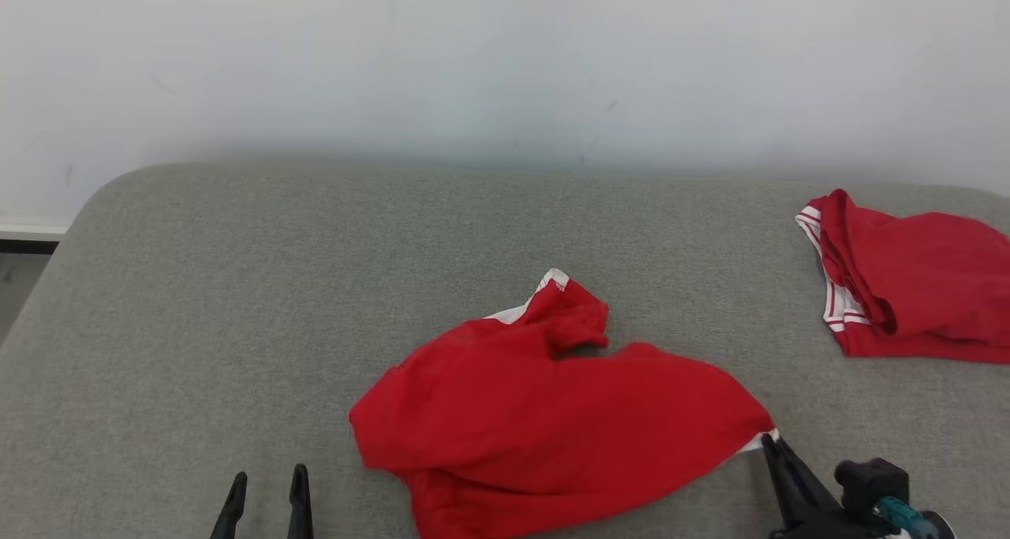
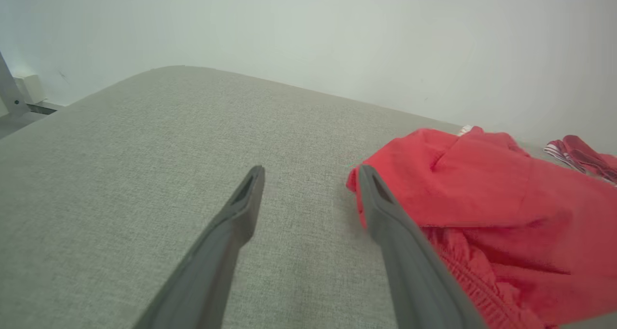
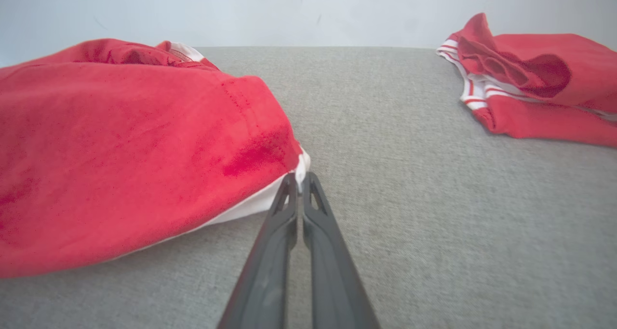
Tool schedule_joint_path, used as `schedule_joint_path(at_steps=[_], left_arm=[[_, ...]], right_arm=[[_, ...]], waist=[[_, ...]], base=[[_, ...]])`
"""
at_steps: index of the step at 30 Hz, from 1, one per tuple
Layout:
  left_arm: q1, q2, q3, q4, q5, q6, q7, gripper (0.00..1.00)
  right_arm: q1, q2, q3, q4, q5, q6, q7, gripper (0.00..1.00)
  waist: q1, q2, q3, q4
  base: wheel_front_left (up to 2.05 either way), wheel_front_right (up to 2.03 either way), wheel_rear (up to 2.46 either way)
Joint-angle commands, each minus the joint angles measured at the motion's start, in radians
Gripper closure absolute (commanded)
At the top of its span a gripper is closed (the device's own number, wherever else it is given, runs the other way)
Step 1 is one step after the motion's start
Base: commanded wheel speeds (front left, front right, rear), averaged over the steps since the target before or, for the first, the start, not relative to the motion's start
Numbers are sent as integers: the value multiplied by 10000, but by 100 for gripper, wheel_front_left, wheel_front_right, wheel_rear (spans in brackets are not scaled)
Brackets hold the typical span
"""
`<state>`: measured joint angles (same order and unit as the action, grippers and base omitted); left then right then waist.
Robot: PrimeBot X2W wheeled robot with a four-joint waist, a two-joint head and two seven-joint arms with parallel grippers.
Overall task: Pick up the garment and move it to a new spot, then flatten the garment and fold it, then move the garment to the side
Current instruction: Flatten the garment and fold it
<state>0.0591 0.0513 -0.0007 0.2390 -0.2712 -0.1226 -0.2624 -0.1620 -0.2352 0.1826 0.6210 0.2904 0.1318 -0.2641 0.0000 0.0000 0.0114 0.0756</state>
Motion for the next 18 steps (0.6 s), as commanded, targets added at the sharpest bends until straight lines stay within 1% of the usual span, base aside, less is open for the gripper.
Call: schedule_joint_path(at_steps=[1,5,9,10,11,18], left_arm=[[81,-15,-85,25,-49,60,-24,0],[19,-14,-169,-10,-107,119,-24,0],[-75,-14,-262,57,-140,103,-24,0],[-94,-12,-287,70,-136,95,-24,0],[-106,-12,-313,82,-134,89,-24,0],[3,-13,-368,165,-129,56,-24,0]], right_arm=[[303,-110,-256,-223,68,-27,-5,100],[816,-297,-842,-675,189,-27,57,100],[1108,-230,-1119,-867,201,-27,385,100],[1128,-191,-1120,-907,216,-27,440,71],[1157,-136,-1076,-907,242,-27,542,0],[1179,-36,-1146,-1334,-42,-27,327,0]], waist=[[0,0,-26,-261],[0,0,15,-443],[0,0,57,-508],[0,0,61,-510],[0,0,54,-503],[0,0,-88,-424]], base=[[0,0,0],[0,0,0],[0,0,0],[0,0,0],[0,0,0],[0,0,0]])
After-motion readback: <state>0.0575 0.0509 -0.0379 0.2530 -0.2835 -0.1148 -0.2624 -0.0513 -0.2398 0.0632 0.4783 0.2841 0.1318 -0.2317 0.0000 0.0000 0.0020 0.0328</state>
